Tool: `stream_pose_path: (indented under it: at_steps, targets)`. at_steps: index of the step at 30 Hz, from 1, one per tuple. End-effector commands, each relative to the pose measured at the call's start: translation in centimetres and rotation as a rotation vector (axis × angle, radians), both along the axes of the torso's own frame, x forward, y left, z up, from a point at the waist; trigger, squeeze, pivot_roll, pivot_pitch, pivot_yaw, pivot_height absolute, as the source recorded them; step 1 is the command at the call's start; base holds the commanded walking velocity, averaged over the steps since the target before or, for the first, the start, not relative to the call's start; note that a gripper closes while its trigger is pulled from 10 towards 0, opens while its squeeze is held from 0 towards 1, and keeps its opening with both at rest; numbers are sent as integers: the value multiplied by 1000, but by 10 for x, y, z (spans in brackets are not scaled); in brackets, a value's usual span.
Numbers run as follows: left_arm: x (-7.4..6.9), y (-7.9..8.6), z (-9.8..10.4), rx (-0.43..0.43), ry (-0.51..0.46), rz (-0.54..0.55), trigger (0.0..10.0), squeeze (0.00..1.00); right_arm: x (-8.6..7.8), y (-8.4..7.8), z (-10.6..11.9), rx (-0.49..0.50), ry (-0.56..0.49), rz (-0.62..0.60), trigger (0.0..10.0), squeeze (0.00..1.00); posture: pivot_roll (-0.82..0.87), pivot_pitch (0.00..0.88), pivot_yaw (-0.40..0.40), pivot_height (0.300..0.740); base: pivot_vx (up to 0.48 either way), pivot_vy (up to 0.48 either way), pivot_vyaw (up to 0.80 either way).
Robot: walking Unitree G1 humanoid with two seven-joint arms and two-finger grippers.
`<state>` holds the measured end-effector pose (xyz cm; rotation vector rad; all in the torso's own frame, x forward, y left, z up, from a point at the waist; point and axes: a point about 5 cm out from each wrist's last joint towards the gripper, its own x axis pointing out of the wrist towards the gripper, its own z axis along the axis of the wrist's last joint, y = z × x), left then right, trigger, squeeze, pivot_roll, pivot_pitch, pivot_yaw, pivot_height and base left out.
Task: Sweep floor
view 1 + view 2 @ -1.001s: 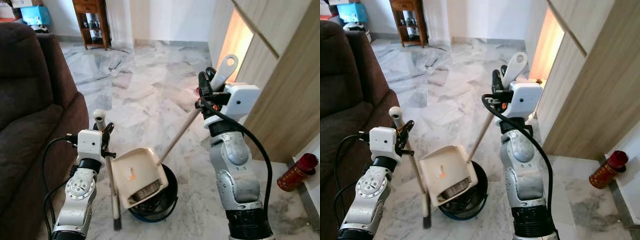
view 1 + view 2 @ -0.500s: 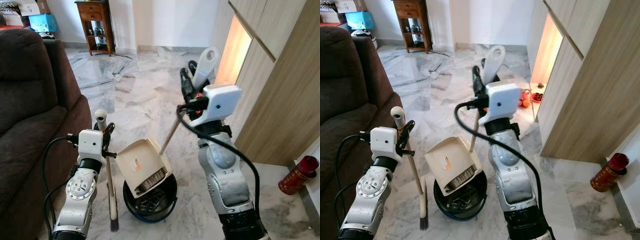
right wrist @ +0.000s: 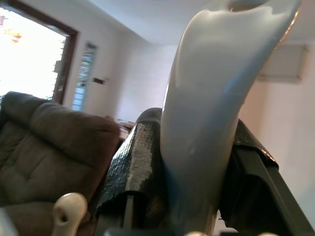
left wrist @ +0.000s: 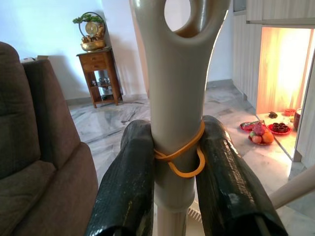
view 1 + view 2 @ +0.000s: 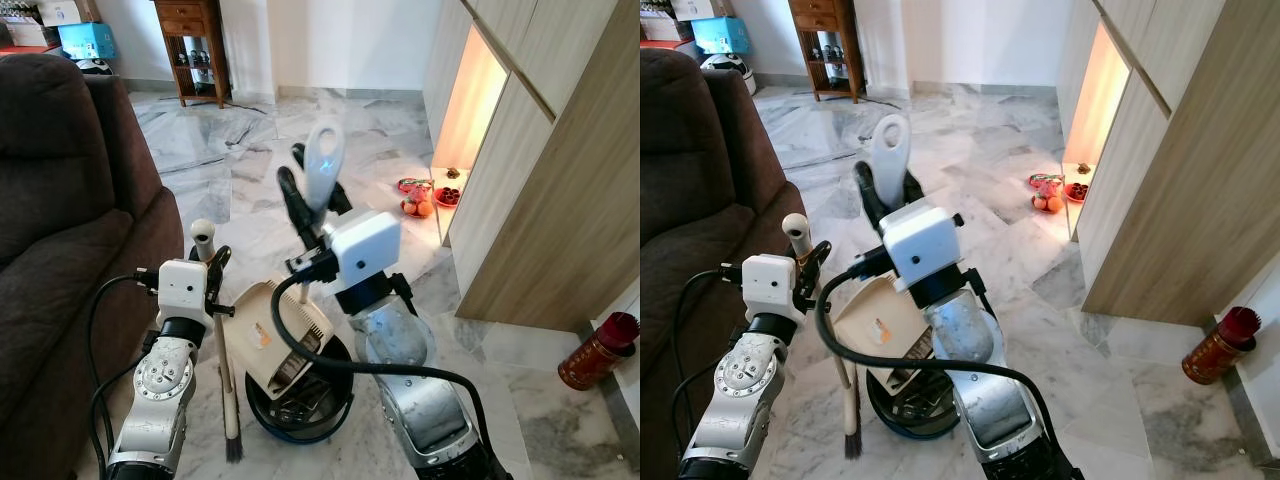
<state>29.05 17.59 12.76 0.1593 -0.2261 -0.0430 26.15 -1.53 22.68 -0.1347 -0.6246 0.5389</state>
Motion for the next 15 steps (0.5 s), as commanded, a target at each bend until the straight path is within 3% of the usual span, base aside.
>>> stream_pose_path:
  at_steps: [1, 15]
  targets:
    - [0, 0, 12, 9, -70, 1, 10000, 0, -16, 5, 19, -22, -160, 38, 10000, 0, 150, 0, 8, 740, 0, 0, 0]
    - [0, -1, 12, 8, -71, -1, 10000, 0, -23, 15, 13, -113, -219, 51, 10000, 0, 151, 0, 8, 740, 0, 0, 0]
